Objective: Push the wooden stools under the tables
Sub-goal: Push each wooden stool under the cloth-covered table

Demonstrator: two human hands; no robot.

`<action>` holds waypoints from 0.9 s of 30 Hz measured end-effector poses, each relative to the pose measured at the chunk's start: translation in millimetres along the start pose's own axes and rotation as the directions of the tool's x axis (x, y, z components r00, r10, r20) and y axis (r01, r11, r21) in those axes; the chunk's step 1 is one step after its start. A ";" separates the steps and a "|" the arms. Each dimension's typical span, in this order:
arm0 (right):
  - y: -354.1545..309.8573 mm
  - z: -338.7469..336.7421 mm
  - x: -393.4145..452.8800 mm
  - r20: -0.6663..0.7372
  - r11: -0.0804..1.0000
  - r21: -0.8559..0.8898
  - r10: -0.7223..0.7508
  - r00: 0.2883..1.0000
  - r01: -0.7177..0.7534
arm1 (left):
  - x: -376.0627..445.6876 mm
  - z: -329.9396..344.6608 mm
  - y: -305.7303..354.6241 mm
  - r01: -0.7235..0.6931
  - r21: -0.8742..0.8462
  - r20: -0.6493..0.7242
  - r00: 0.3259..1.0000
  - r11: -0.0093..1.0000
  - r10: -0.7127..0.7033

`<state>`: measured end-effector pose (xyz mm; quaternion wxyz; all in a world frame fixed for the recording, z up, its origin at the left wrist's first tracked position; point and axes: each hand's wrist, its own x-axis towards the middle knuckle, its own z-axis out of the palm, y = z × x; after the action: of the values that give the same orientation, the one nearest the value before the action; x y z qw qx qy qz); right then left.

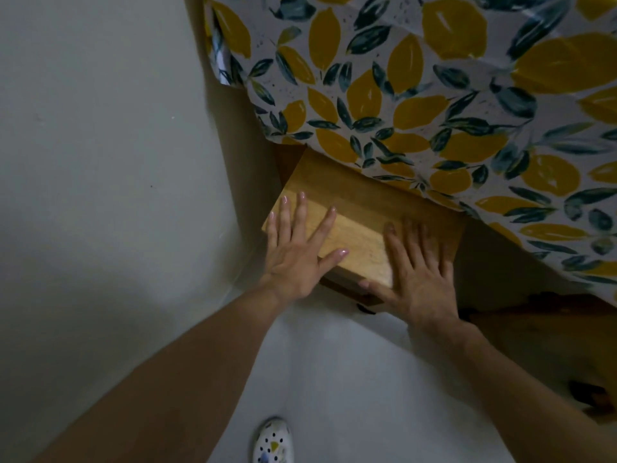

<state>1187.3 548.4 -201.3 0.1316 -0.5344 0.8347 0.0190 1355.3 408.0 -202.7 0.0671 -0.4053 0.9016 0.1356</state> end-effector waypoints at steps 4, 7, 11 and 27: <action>-5.6 -2.4 8.1 -0.025 0.999 0.021 0.024 0.999 -0.024 | 18.4 -7.2 -6.6 -0.022 0.016 0.060 0.998 1.000 0.021; -3.0 -6.0 8.2 0.008 0.999 0.044 0.012 1.000 -0.013 | 21.8 -9.1 -5.6 -0.021 0.042 0.121 0.992 0.999 0.016; 4.1 -19.5 5.0 0.083 0.986 0.163 -0.056 0.995 0.042 | 22.7 -19.7 4.1 0.012 0.116 0.209 0.977 0.993 -0.036; 265.4 15.4 -254.3 -0.226 0.790 0.210 0.612 0.757 -0.576 | -61.3 70.9 314.5 -0.609 0.065 0.000 0.792 0.790 0.611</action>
<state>1052.6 890.3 -184.1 0.0321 -0.2289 0.9704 -0.0699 1161.2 672.4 -196.4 0.0228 -0.0921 0.9884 0.1182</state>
